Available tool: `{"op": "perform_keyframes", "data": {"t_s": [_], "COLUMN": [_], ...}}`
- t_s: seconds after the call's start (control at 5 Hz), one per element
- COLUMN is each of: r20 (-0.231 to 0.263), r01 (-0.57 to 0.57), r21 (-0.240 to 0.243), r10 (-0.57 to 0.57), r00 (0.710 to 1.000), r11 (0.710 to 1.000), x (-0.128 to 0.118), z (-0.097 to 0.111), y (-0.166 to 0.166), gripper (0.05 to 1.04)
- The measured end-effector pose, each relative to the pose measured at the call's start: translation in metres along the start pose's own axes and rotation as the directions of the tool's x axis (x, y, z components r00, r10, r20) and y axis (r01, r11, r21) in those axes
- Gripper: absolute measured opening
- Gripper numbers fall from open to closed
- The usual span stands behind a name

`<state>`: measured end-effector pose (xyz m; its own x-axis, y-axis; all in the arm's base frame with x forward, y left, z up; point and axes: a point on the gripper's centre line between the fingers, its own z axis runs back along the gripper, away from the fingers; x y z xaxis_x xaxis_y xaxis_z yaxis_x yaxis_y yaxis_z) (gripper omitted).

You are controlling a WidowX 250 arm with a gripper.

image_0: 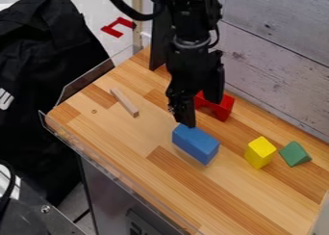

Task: Put the red arch on top of the blue rectangular block

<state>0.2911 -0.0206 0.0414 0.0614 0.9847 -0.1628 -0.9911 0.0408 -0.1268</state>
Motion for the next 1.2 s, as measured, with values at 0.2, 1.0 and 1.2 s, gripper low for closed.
{"op": "perform_keyframes", "data": {"t_s": [0.2,1.0,1.2], "r20": [-0.001,0.149,0.132], "r01": [0.002,-0.054,-0.121], "r21": [0.034,0.099,0.032], "r10": [-0.002,0.039,0.116], "r00": [1.0,0.988,0.985], "r11": [0.999,0.994,0.992], "x": [0.0,-0.005,-0.002], "z": [-0.007,0.002,-0.002], "y": [0.006,-0.03,-0.037], "gripper": [1.0,1.0,1.0]}}
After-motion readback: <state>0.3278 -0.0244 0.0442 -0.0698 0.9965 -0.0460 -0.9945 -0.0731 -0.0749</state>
